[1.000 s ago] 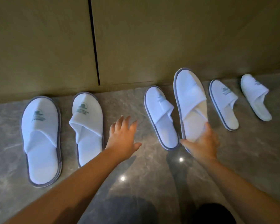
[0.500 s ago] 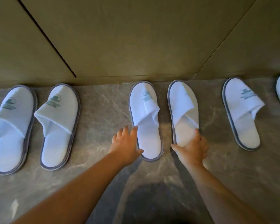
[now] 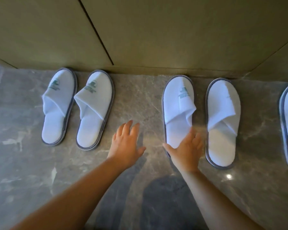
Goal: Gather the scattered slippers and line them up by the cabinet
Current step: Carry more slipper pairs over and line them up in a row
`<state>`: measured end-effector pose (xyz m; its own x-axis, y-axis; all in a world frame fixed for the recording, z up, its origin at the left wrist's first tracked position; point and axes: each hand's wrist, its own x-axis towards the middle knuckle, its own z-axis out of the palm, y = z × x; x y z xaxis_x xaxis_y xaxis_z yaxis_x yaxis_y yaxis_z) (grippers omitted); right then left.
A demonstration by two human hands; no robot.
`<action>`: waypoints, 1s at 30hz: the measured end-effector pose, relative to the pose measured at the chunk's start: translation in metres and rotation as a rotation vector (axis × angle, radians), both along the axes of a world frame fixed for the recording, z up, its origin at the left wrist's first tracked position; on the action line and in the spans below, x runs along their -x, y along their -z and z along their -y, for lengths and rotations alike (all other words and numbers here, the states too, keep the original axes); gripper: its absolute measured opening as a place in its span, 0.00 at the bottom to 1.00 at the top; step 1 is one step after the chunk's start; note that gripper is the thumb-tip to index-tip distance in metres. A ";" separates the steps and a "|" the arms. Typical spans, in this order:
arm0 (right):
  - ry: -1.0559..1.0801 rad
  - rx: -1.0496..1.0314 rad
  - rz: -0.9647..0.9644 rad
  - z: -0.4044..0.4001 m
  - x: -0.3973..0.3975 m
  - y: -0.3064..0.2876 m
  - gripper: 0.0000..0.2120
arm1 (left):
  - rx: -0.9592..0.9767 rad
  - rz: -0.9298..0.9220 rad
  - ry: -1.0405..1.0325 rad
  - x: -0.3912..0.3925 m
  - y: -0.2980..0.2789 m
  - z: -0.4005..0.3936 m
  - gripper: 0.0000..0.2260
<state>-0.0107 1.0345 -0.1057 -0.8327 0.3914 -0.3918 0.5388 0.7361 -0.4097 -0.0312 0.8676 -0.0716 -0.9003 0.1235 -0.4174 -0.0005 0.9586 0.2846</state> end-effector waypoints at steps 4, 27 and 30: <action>0.125 -0.031 0.069 0.028 0.017 0.012 0.51 | 0.010 -0.082 -0.095 0.010 0.007 0.061 0.36; 0.351 0.024 -0.021 0.150 0.020 0.006 0.48 | -0.033 0.007 0.042 0.005 0.067 0.160 0.33; 0.315 0.026 -0.041 0.160 0.020 0.014 0.47 | -0.034 -0.012 0.040 0.005 0.070 0.162 0.34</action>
<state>-0.0309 0.8745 -0.1200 -0.6875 0.6227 -0.3736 0.7211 0.5244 -0.4528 -0.0364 0.7059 -0.1420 -0.8994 0.1735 -0.4012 0.0416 0.9476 0.3168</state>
